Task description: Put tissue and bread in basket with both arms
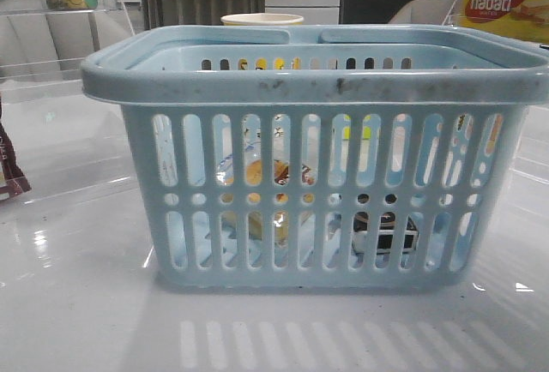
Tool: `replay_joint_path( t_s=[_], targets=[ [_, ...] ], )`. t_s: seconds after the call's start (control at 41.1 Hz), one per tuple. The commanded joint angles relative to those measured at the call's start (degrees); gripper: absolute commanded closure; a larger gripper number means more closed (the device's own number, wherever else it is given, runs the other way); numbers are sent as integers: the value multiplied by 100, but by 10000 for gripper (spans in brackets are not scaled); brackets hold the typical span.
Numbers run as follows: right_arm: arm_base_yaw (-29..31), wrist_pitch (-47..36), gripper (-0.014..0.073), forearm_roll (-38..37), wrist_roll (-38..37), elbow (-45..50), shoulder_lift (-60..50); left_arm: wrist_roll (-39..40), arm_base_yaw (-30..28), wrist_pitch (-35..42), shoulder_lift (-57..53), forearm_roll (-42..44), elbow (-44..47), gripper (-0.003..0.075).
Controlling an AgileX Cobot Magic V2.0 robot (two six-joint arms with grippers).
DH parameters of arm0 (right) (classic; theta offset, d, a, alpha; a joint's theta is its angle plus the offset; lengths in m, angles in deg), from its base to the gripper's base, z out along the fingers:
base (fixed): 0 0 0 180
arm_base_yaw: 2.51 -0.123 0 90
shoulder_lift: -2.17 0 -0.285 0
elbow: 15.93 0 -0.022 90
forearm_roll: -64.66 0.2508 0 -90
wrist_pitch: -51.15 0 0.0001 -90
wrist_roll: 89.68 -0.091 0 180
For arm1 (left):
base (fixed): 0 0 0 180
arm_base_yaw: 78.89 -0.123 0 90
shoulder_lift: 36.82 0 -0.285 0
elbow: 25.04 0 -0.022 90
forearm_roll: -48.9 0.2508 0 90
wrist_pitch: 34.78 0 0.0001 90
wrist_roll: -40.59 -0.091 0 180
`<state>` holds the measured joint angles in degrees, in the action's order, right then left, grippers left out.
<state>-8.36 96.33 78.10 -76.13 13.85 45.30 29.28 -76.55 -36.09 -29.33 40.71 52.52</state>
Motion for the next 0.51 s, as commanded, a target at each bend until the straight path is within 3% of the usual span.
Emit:
replay_joint_path(
  t_s=[0.0,0.171,0.341,0.487],
  targets=[
    [385,-1249,536,79,43,690,-698,55,34,492,-92,-52,41,624],
    [841,-2969,536,79,43,2460,-1998,55,34,492,-92,-52,41,624],
    [992,-3801,536,85,43,3819,-2929,55,34,492,-92,-52,41,624],
    [985,-4309,536,85,43,4456,-3263,55,34,492,-92,-52,41,624]
  ],
)
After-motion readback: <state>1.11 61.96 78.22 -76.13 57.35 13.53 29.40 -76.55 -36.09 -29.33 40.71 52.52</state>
